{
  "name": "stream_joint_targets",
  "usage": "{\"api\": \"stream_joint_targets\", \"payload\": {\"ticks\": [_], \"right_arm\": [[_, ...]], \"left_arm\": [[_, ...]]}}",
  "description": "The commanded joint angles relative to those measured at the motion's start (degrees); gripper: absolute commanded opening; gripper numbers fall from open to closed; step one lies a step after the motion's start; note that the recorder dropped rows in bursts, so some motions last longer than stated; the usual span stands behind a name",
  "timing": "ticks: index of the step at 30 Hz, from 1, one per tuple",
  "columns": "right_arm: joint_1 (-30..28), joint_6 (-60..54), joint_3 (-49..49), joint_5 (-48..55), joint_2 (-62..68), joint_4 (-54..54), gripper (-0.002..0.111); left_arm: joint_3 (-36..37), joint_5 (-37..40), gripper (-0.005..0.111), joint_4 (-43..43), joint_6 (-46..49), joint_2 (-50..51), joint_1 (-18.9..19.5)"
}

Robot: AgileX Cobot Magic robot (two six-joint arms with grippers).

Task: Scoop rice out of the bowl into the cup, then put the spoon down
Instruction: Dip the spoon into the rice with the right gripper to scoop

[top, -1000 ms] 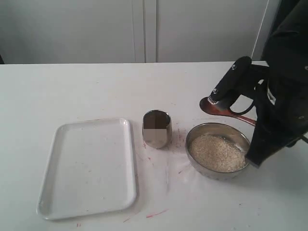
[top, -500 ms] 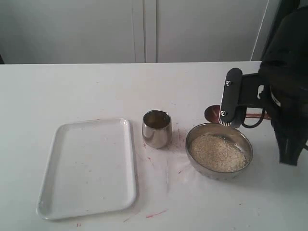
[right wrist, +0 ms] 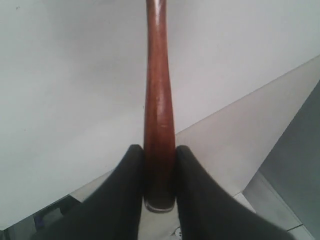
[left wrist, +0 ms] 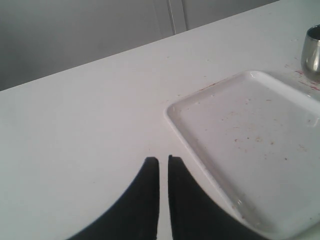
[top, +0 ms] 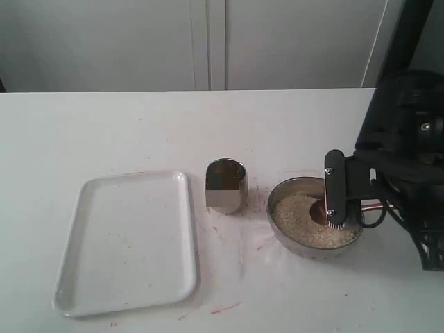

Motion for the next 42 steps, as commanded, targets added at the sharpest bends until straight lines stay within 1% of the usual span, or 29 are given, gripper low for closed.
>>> {"api": "stream_joint_targets", "payload": {"ticks": [1, 9, 23, 34, 42], "right_arm": [[0.1, 1.6, 0.2, 0.2, 1.3, 1.1, 0.0], [0.1, 3.1, 0.2, 0.2, 3.0, 2.0, 0.0], [0.1, 4.8, 0.2, 0.2, 4.3, 7.3, 0.0], [0.1, 11.8, 0.2, 0.2, 6.4, 7.9, 0.0], [0.1, 12.3, 0.2, 0.2, 6.4, 8.3, 0.0]], "left_arm": [[-0.3, 0.2, 0.014, 0.0, 0.0, 0.0, 0.1], [-0.3, 0.2, 0.014, 0.0, 0.0, 0.0, 0.1], [-0.3, 0.2, 0.014, 0.0, 0.0, 0.0, 0.1], [-0.3, 0.2, 0.014, 0.0, 0.0, 0.0, 0.1], [-0.3, 0.2, 0.014, 0.0, 0.0, 0.0, 0.1]]}}
